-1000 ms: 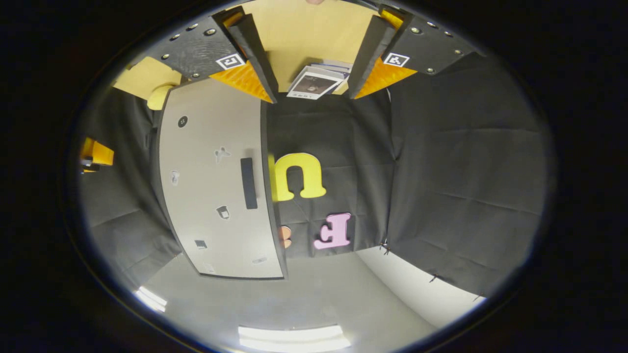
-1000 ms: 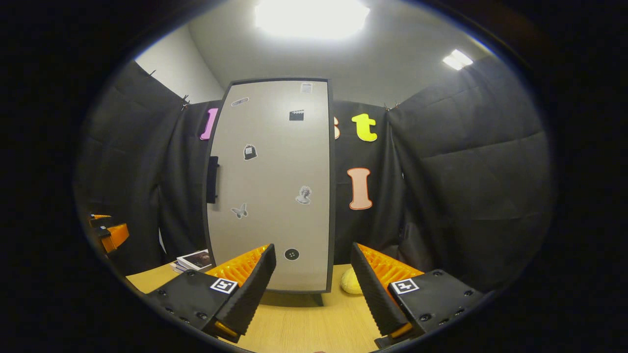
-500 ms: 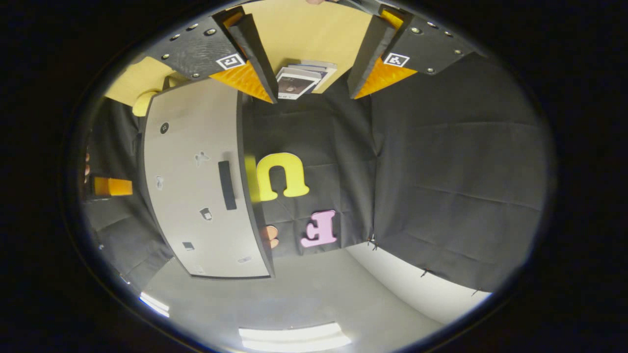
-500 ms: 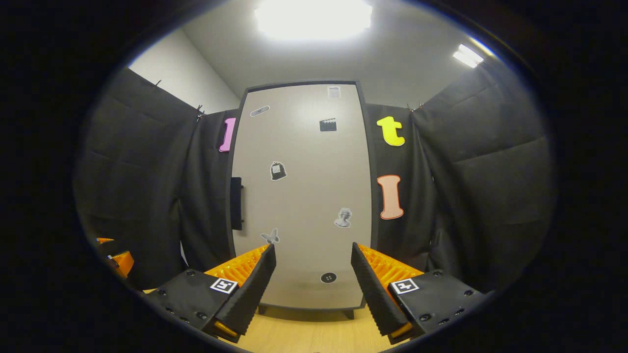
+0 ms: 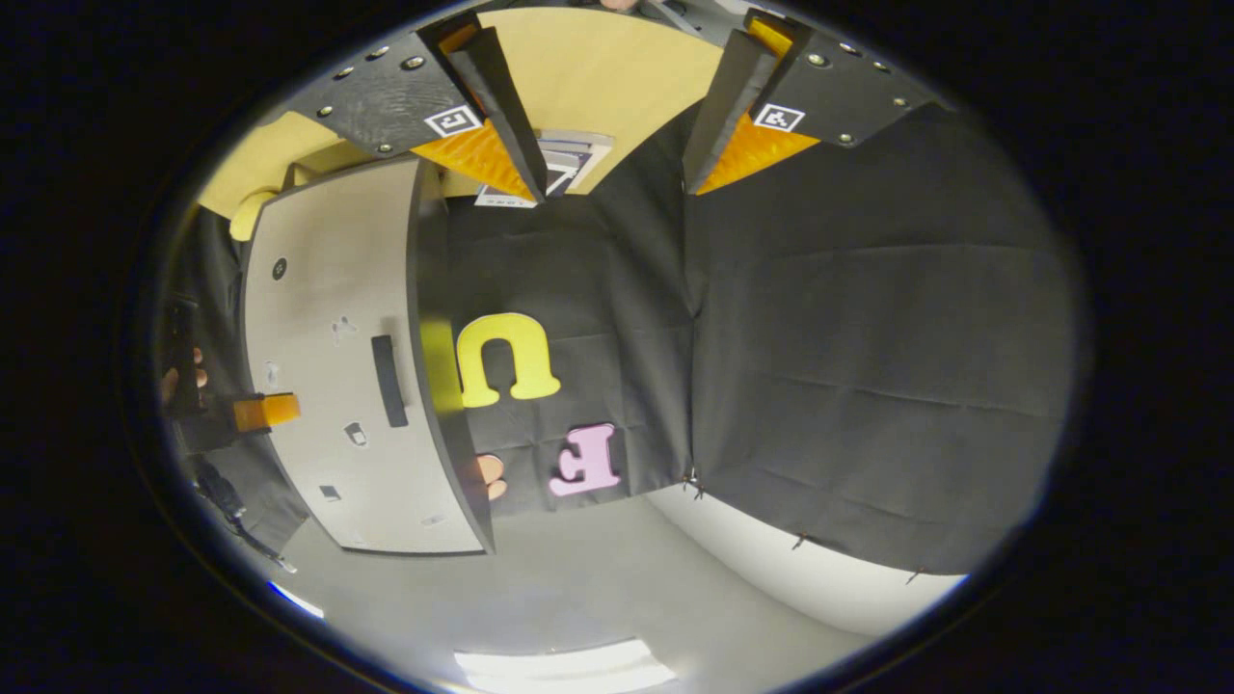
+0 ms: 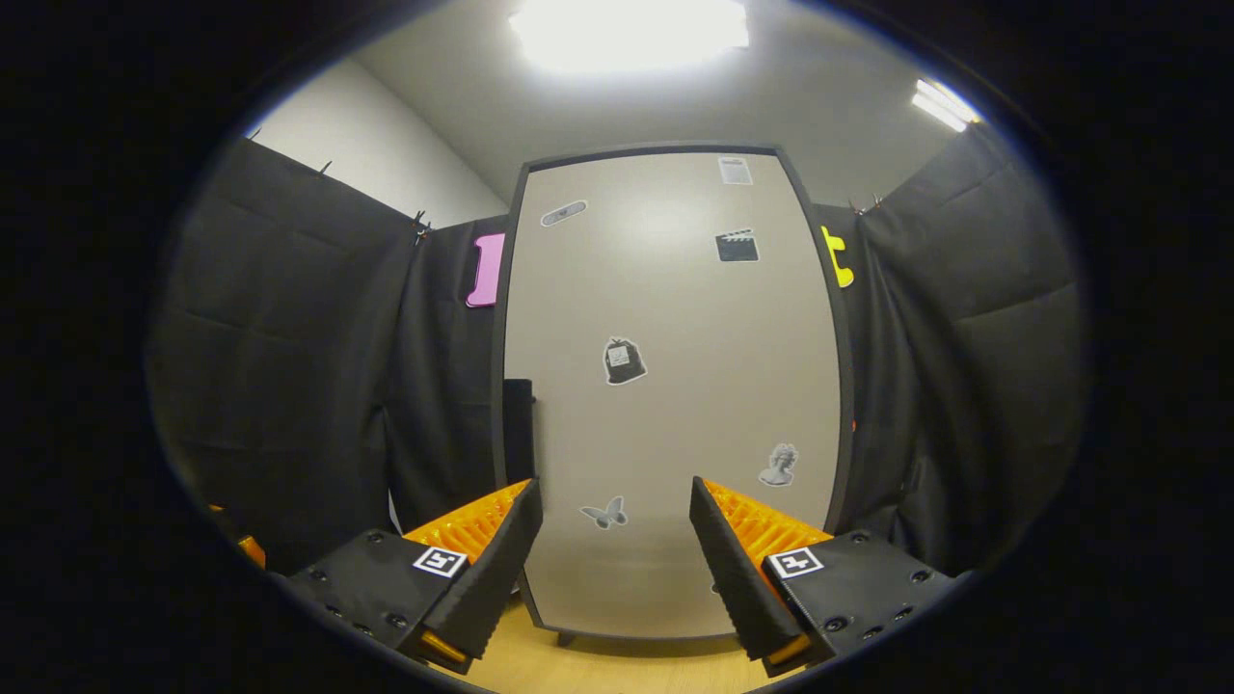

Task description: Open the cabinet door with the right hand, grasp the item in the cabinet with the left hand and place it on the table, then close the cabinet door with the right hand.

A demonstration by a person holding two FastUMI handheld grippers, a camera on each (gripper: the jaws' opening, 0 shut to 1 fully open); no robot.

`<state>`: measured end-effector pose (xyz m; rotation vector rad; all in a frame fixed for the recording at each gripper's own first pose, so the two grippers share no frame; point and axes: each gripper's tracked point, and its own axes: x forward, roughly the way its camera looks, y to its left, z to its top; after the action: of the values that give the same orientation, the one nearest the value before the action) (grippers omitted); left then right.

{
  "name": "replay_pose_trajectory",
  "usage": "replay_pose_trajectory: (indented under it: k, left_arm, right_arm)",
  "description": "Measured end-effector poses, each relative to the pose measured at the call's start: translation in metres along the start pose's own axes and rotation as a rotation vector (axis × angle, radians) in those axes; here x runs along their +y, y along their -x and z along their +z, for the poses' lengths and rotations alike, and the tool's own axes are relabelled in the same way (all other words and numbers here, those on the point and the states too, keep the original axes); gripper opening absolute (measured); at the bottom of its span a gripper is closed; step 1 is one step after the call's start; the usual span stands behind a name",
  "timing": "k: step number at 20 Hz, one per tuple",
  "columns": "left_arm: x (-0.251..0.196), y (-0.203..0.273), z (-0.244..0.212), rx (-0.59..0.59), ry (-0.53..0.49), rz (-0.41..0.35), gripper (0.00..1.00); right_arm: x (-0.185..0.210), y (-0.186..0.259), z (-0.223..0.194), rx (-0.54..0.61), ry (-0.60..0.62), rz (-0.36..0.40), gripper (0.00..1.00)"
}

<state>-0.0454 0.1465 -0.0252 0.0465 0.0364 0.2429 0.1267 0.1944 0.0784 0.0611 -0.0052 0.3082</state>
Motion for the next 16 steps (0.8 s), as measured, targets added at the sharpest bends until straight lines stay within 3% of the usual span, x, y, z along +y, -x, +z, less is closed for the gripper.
replay_pose_trajectory:
  k: [16]
  left_arm:
    - [0.09, 0.008, -0.035, 0.069, -0.008, 0.134, 0.86]
  right_arm:
    - [0.079, -0.11, -0.001, 0.038, 0.012, 0.057, 0.96]
